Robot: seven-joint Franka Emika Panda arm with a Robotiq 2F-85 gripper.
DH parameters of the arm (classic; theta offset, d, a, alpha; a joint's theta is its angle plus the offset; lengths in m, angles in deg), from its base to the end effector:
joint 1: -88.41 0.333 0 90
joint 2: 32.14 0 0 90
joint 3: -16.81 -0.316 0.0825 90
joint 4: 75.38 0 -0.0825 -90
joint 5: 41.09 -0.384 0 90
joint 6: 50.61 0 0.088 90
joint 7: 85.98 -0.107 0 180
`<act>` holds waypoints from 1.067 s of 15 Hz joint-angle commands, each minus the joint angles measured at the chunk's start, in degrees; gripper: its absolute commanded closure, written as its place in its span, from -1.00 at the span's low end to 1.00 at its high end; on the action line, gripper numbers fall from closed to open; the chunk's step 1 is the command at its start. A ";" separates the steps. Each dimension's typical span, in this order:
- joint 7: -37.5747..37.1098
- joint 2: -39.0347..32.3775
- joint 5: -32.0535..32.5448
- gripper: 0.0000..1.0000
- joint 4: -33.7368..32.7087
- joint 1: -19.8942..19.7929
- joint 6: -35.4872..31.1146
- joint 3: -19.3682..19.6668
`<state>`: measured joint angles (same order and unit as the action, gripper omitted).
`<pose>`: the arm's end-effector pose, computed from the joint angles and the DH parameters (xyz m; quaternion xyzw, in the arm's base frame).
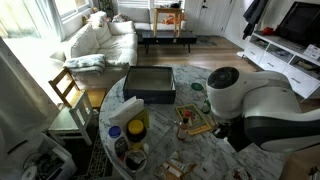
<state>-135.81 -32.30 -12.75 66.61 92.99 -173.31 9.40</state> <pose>0.4302 0.0708 0.2691 0.9576 -0.1536 -0.0477 0.2390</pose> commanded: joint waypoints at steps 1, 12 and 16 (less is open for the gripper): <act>-0.93 -1.59 0.18 -0.28 -0.85 0.78 1.10 0.41; -8.96 -3.49 -4.23 -1.00 -0.02 1.37 -20.03 0.68; -9.19 -6.09 -5.83 -1.00 0.39 1.84 -23.80 1.04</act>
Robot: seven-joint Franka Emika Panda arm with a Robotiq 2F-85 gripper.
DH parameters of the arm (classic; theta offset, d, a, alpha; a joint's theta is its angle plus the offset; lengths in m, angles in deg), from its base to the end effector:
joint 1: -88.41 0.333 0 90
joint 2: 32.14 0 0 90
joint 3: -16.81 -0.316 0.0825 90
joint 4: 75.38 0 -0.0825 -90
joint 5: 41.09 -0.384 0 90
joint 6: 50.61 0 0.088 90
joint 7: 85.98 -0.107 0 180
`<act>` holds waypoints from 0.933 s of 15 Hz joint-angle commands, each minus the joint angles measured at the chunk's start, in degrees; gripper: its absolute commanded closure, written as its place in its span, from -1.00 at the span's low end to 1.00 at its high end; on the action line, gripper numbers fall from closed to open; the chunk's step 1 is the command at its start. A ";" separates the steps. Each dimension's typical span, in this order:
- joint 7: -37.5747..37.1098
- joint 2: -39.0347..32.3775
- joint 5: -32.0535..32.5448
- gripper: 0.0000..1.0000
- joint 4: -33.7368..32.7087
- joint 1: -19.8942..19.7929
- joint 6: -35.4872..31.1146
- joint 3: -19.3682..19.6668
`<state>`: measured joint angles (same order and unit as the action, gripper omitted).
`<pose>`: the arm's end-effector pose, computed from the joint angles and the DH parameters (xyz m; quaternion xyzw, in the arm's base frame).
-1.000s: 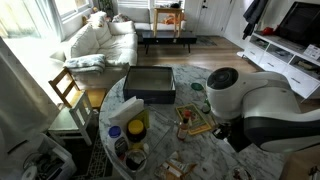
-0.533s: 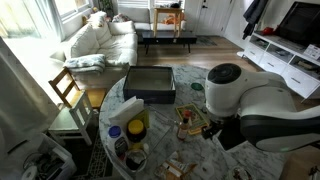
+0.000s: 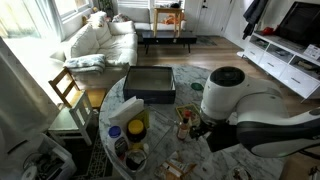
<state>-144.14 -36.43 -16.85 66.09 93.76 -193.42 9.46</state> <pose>0.4600 0.1065 0.2596 0.9679 -0.2207 0.0488 0.1101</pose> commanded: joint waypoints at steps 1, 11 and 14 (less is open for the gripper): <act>-0.48 -2.33 -3.10 -1.00 1.18 1.17 -6.25 0.95; -7.41 -2.63 -9.51 -1.00 -0.60 2.79 -8.78 3.19; -2.97 -1.18 -23.36 -1.00 -3.07 1.90 -0.11 1.75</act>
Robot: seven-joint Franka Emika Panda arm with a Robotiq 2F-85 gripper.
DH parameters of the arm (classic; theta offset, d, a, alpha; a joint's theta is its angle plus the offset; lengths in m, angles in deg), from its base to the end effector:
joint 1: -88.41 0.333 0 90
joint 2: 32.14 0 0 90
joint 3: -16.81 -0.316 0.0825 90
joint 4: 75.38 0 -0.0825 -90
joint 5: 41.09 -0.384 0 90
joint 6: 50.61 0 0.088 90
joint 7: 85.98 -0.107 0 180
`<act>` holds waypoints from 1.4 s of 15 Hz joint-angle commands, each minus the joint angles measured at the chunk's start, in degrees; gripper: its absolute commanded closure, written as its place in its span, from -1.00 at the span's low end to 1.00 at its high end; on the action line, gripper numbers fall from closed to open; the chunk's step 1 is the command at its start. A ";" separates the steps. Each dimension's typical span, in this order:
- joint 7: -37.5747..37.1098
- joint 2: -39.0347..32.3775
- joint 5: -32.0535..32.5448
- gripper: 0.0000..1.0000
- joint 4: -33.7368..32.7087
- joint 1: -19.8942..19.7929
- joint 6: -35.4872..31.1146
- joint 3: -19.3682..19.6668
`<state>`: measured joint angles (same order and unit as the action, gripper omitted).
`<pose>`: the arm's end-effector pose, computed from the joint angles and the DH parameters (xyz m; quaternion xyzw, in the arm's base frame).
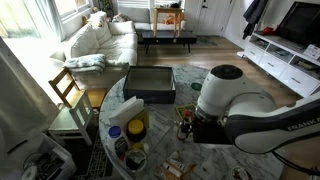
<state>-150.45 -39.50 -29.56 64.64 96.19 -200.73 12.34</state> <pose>0.4792 0.1092 0.2542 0.9310 -0.3612 0.0484 0.0218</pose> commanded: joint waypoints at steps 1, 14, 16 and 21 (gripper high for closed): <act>3.35 2.33 -13.90 -1.00 -2.48 -0.67 9.64 -1.02; -4.48 12.20 -17.43 -1.00 2.12 -7.78 16.51 4.73; -5.80 12.23 -18.02 -1.00 3.99 -9.31 15.36 5.69; -9.49 10.31 -21.97 -1.00 6.88 -11.46 11.34 7.19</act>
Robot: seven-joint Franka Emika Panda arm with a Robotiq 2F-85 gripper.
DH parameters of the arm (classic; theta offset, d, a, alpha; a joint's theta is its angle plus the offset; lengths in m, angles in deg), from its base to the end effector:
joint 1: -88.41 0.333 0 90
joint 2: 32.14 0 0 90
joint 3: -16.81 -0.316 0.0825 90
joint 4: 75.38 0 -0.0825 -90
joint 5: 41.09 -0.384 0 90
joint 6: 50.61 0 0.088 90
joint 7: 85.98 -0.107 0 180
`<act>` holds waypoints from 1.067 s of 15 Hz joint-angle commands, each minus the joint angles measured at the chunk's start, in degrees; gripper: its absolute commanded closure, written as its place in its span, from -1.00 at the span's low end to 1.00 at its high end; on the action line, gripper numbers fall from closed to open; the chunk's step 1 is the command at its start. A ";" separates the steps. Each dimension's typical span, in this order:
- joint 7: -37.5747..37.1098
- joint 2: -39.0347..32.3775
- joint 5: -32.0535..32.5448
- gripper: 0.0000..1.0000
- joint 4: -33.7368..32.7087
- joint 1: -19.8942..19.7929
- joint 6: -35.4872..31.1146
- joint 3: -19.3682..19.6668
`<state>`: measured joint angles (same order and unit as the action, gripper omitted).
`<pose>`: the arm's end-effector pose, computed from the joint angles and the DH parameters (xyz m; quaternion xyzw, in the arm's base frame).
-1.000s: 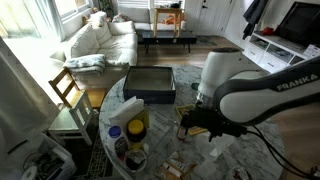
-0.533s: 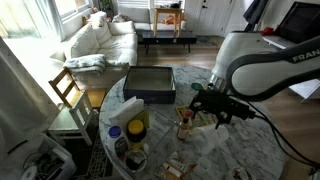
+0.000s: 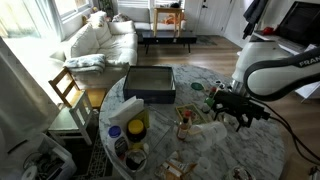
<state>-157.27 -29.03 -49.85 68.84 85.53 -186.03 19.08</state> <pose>0.4460 -0.0382 0.2908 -0.7471 0.6608 0.0699 0.0164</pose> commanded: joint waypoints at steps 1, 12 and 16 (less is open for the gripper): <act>-2.73 -0.61 -2.70 -1.00 3.17 -0.90 -4.40 0.60; 0.83 -8.24 -14.36 -1.00 4.66 0.04 -18.17 0.01; 2.46 -10.30 -17.36 -0.98 4.24 0.12 -18.92 -0.44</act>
<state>-157.08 -37.39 -63.89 73.20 85.31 -203.07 19.01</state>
